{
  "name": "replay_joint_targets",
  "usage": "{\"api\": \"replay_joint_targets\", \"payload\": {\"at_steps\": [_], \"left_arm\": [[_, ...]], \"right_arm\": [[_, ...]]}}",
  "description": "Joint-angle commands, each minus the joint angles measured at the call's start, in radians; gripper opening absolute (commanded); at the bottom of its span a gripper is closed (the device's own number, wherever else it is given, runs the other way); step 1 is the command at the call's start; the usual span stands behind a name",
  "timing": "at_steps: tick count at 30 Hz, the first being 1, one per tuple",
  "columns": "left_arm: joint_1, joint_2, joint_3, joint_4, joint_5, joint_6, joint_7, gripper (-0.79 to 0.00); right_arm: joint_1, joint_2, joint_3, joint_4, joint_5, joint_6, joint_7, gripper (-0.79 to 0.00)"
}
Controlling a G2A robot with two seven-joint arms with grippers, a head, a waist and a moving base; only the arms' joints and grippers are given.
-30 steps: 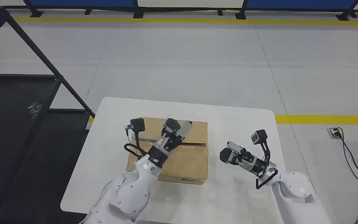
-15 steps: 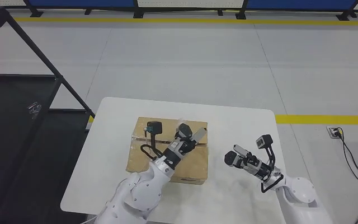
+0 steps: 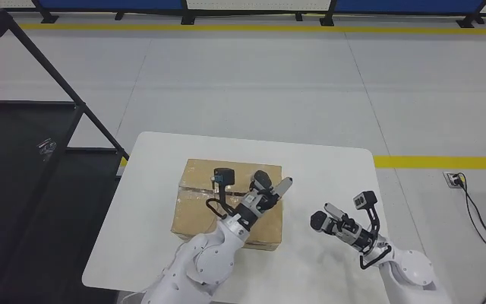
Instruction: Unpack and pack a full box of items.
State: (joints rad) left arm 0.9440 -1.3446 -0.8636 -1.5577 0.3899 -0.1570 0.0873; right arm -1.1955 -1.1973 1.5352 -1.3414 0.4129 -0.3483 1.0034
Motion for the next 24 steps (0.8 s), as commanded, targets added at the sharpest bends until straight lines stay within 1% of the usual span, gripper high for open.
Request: {"api": "replay_joint_targets", "payload": {"at_steps": [1, 15, 24], "left_arm": [[-0.007, -0.008, 0.012, 0.013, 0.008, -0.002, 0.014, 0.0], [-0.029, -0.052, 0.062, 0.087, 0.068, -0.004, 0.059, 0.0], [-0.039, -0.079, 0.081, 0.105, 0.095, -0.005, 0.078, 0.0]], "right_arm": [[-0.005, 0.002, 0.002, 0.0, 0.003, -0.002, 0.001, 0.0], [-0.025, 0.014, 0.005, -0.005, 0.018, -0.018, -0.001, 0.0], [-0.039, 0.021, 0.01, 0.002, 0.032, -0.034, 0.005, 0.0]]}}
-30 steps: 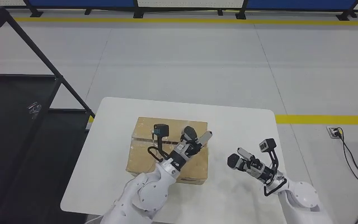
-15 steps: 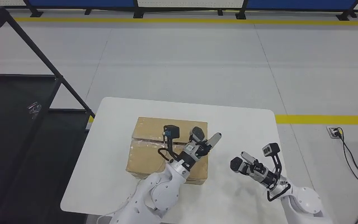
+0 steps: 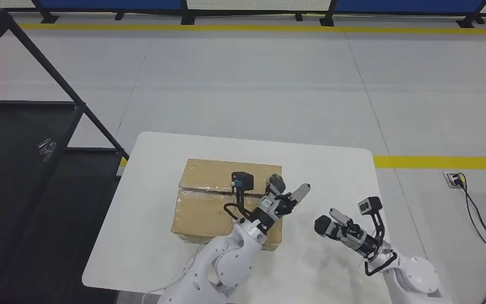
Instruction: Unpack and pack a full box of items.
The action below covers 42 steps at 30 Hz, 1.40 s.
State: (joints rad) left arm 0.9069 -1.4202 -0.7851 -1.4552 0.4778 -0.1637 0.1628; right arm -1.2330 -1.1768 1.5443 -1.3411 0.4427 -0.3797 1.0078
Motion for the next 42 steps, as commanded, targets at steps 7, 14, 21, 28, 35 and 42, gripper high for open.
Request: {"api": "replay_joint_targets", "payload": {"at_steps": [7, 14, 21, 28, 35, 42], "left_arm": [[-0.023, -0.032, 0.029, 0.04, 0.019, 0.014, 0.033, 0.0], [-0.043, -0.061, 0.046, 0.099, 0.02, 0.008, 0.07, 0.0], [-0.009, -0.063, -0.002, 0.022, 0.0, -0.042, 0.07, 0.0], [0.159, -0.004, -0.237, -0.341, -0.008, -0.083, -0.085, 0.0], [0.337, 0.05, -0.66, -0.597, -0.124, -0.121, -0.201, 0.0], [0.465, 0.081, -1.042, -0.531, -0.301, -0.182, -0.294, 0.0]], "right_arm": [[-0.016, 0.007, 0.008, 0.008, 0.012, -0.013, 0.005, 0.0], [-0.022, 0.012, 0.008, 0.022, 0.025, -0.024, 0.009, 0.0], [-0.024, 0.016, 0.011, 0.018, 0.042, -0.039, 0.017, 0.0], [-0.003, 0.024, 0.024, -0.091, 0.034, 0.0, 0.001, 0.0], [0.03, 0.027, 0.009, -0.177, -0.002, 0.082, -0.017, 0.0], [0.055, 0.024, -0.057, -0.227, -0.074, 0.112, -0.034, 0.0]]}}
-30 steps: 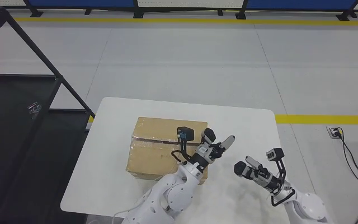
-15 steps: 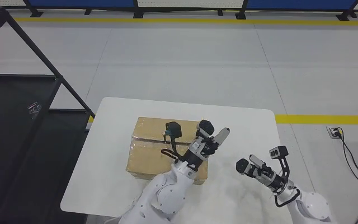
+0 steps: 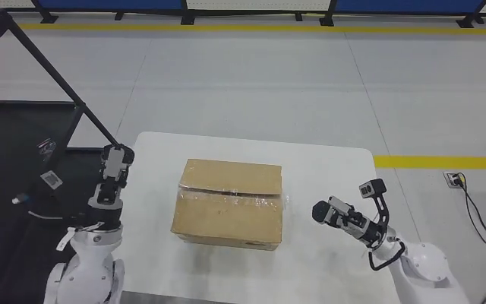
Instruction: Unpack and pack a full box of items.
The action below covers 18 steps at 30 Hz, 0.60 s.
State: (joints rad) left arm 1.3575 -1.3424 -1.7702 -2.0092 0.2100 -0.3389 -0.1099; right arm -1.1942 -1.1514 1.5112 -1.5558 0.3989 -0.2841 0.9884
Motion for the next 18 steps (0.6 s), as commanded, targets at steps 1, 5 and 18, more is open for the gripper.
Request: {"api": "replay_joint_targets", "payload": {"at_steps": [1, 5, 18], "left_arm": [[0.025, 0.006, -0.083, 0.043, -0.053, -0.016, -0.036, 0.0], [0.053, 0.012, -0.122, 0.119, -0.085, -0.043, -0.069, 0.0], [0.057, 0.02, -0.088, 0.232, -0.092, -0.07, -0.094, 0.0]], "right_arm": [[0.034, -0.004, -0.048, -0.023, -0.056, 0.029, -0.034, 0.0], [0.129, -0.015, -0.139, -0.024, -0.099, 0.1, -0.072, 0.0], [0.379, -0.058, -0.382, 0.113, -0.133, 0.238, -0.081, 0.0]]}}
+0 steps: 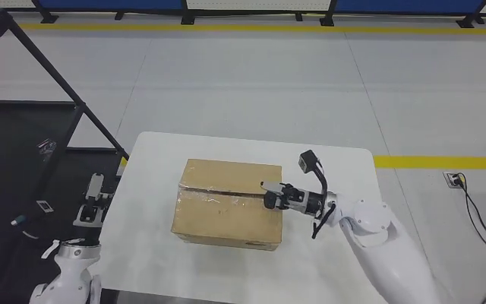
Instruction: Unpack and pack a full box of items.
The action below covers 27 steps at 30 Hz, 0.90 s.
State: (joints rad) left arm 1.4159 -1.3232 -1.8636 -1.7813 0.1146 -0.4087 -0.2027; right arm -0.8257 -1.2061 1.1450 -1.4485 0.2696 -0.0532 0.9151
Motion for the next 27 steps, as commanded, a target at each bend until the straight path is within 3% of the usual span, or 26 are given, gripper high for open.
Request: {"api": "replay_joint_targets", "payload": {"at_steps": [1, 8, 16, 27], "left_arm": [[-0.003, 0.001, 0.011, 0.008, 0.007, 0.0, -0.001, 0.0], [0.002, 0.003, 0.037, 0.019, 0.023, -0.007, 0.005, 0.0], [0.007, 0.007, 0.038, 0.022, 0.018, -0.004, 0.007, 0.0], [0.01, 0.013, 0.043, 0.024, 0.015, 0.003, 0.011, 0.0]], "right_arm": [[0.022, -0.007, -0.032, 0.011, -0.006, 0.015, -0.018, 0.0], [0.091, -0.033, -0.122, 0.07, -0.036, 0.075, -0.084, 0.0], [0.11, -0.041, -0.14, 0.113, -0.056, 0.161, -0.124, 0.0], [0.127, -0.058, -0.181, 0.107, -0.049, 0.16, -0.14, 0.0]]}}
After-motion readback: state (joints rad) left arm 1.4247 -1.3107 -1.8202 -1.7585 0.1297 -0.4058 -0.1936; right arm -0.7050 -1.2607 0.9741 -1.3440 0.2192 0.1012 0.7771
